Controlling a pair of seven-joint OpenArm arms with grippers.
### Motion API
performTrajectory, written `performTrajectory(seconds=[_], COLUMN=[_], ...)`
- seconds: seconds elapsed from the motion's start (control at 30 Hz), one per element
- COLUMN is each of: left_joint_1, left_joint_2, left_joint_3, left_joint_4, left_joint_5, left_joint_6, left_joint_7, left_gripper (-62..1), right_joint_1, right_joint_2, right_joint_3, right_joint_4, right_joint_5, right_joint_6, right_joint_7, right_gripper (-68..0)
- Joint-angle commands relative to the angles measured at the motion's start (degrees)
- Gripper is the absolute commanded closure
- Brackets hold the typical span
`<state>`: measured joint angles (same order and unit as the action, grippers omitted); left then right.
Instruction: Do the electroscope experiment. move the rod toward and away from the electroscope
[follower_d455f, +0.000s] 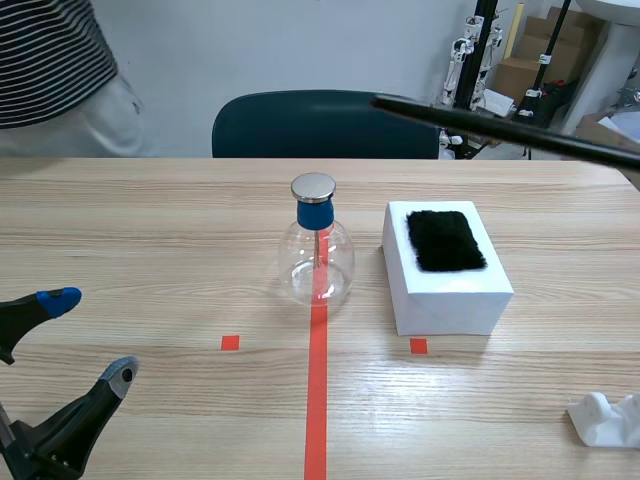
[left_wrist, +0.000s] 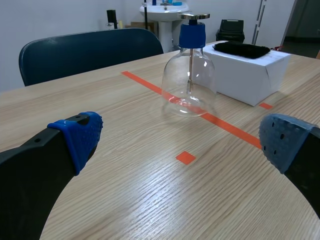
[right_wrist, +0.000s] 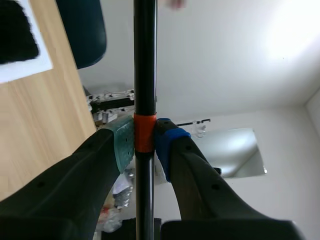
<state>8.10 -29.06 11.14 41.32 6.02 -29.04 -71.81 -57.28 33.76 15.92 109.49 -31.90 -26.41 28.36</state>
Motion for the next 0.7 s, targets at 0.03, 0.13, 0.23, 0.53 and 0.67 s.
performTrajectory(seconds=[0.03,0.13,0.23,0.53,0.67], left_joint_1=[0.0,0.0,0.0,0.0,0.0], left_joint_2=[-0.7,-0.7,-0.7,-0.7,-0.7], left_joint_3=[-0.2,-0.2,-0.2,-0.2,-0.2], left_joint_4=[0.3,0.3,0.3,0.3,0.3], left_joint_5=[-0.5,-0.5,-0.5,-0.5,-0.5], left_joint_6=[-0.1,-0.1,-0.1,-0.1,-0.1], left_joint_7=[-0.9,-0.9,-0.9,-0.9,-0.9], left_gripper=[-62.3,-62.3,-62.3,-62.3,-62.3], right_joint_1=[-1.5,-3.8,-5.1,-5.7,-5.7], right_joint_2=[-1.0,-2.1,-2.8,-5.1,-5.1], right_joint_3=[0.7,0.7,0.7,-0.2,-0.8], right_joint_4=[0.3,0.3,0.3,0.3,0.3], right_joint_5=[-0.4,-1.3,-2.3,-6.6,-7.5], right_joint_6=[-2.2,-2.7,-2.7,-2.3,-2.3], right_joint_7=[2.8,5.5,8.2,11.9,11.9], right_gripper=[0.0,0.0,0.0,0.0,0.0])
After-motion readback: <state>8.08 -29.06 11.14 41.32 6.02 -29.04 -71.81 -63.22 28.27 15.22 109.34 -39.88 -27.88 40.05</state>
